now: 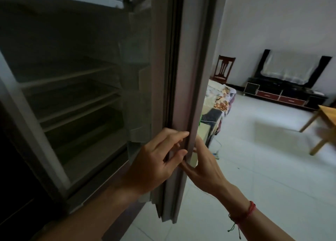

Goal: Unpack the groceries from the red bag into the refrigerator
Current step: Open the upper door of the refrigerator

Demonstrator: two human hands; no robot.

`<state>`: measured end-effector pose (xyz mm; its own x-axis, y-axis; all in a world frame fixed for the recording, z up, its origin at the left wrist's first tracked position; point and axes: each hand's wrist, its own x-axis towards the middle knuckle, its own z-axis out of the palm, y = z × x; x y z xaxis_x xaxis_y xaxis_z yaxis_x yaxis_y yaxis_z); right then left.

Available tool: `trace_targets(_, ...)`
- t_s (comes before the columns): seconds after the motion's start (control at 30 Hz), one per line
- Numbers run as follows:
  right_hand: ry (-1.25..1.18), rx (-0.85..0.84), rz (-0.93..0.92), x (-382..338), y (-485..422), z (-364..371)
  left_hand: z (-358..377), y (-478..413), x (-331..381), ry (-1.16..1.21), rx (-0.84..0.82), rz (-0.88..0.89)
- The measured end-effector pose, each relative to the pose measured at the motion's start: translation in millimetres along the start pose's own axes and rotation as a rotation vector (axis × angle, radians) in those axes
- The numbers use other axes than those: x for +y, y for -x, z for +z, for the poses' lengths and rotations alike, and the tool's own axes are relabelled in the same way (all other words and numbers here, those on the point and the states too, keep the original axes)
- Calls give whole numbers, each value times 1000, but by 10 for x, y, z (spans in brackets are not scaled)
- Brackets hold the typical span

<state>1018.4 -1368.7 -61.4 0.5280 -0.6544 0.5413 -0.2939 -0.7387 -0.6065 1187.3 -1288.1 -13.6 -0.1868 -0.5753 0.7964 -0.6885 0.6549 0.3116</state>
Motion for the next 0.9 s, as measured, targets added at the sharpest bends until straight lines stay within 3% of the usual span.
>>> trace_targets(0.3,103,151,115,338,96,-430,97,-20,-515,-286,30,21)
trace_targets(0.47,142,235,182,559,95,-603,209,37,-868,-301,-67,-16)
trace_targets(0.73,250,413,340,853,69,-786,625,-193,-1017,-349,-95,209)
trace_targets(0.9,248,487,406,918,-64,-851,947,-459,-1034,-462,-121,235)
